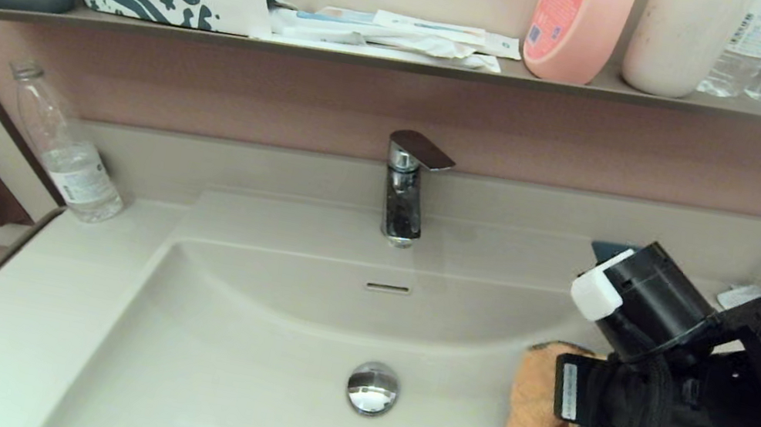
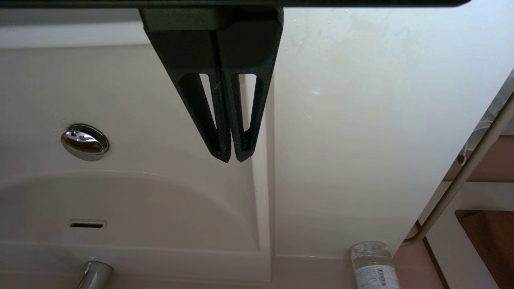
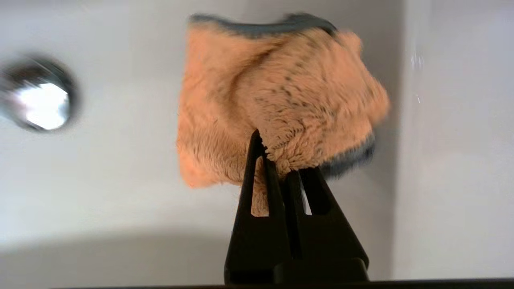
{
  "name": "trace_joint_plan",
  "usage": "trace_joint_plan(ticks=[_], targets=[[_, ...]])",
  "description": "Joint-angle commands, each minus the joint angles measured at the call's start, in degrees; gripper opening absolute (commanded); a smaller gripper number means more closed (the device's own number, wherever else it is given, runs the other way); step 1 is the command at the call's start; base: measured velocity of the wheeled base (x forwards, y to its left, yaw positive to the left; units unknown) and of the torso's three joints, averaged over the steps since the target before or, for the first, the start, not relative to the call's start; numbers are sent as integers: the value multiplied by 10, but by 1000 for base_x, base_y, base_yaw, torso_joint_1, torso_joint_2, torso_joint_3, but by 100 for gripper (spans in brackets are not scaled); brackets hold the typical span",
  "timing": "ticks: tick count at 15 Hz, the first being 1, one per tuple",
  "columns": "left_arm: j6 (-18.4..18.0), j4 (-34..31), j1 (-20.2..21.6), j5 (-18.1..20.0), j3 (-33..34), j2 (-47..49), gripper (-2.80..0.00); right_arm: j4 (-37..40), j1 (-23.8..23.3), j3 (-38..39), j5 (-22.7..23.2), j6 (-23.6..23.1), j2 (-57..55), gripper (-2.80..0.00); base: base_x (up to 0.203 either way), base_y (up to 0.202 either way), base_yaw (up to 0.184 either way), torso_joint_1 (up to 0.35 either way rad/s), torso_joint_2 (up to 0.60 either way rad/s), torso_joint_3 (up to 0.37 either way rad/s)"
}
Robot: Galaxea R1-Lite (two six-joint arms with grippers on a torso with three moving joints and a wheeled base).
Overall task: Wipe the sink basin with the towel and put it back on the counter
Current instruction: Wipe the sink
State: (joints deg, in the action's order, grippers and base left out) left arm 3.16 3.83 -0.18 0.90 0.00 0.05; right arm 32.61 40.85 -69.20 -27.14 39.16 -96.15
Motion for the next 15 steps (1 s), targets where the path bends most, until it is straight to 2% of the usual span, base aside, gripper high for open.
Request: trace_joint_plan(ticks=[1, 5, 9, 10, 12, 15], targets=[[0, 0, 0, 1, 0, 0, -280, -14, -1, 6, -1, 2, 13, -280, 0, 0, 0, 0, 0, 0], [1, 0, 0, 0, 0, 0, -280, -120, 2, 25, -2, 12, -38, -280, 0, 0, 0, 0, 0, 0], [0, 0, 0, 0, 0, 0, -280, -205, 62, 20, -4, 11, -116, -280, 0, 0, 0, 0, 0, 0], [0, 0, 0, 1, 0, 0, -280, -241, 89, 18, -5, 0, -133, -280, 0, 0, 0, 0, 0, 0], [1, 0, 0, 0, 0, 0, -280, -294, 136, 12, -2, -56, -164, -280, 0, 0, 0, 0, 0, 0], [0, 0, 0, 0, 0, 0, -280, -362, 168, -42, 1, -112, -222, -280, 0, 0, 0, 0, 0, 0]])
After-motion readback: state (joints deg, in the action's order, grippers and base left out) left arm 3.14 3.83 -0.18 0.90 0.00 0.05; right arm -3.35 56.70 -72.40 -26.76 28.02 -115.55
